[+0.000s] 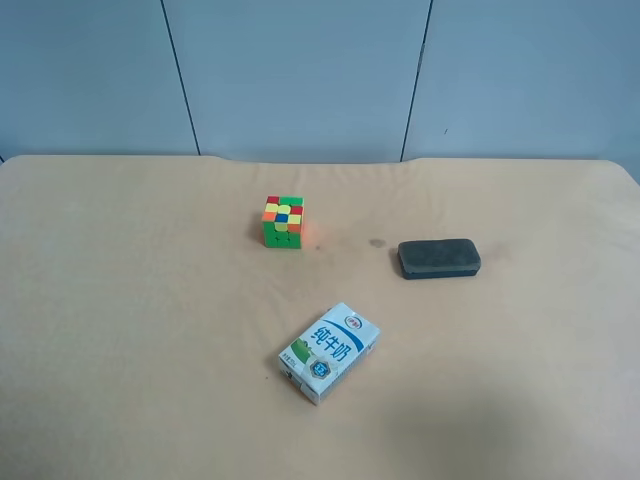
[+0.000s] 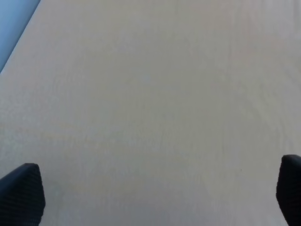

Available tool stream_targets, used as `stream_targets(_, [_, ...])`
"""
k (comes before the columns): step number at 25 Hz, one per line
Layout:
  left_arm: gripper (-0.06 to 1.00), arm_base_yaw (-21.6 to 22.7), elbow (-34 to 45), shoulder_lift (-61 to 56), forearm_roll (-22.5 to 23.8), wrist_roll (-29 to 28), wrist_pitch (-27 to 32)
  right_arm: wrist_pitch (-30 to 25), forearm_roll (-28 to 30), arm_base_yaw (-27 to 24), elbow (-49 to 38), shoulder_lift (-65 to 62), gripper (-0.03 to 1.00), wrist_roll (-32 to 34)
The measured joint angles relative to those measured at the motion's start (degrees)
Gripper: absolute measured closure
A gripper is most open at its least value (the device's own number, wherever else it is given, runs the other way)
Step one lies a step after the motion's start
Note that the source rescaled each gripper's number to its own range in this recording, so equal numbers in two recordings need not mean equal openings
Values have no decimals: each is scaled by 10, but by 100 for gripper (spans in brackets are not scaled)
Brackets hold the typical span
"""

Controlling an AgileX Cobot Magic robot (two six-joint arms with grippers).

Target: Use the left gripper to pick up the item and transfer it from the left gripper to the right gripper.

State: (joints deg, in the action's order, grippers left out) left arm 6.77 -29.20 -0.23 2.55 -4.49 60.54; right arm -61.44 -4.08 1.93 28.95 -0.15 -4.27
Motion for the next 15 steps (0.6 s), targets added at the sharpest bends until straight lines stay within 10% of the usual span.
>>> stream_targets(15, [-6, 0, 0, 0, 0, 0, 0, 0, 0, 0, 0, 0, -3, 0])
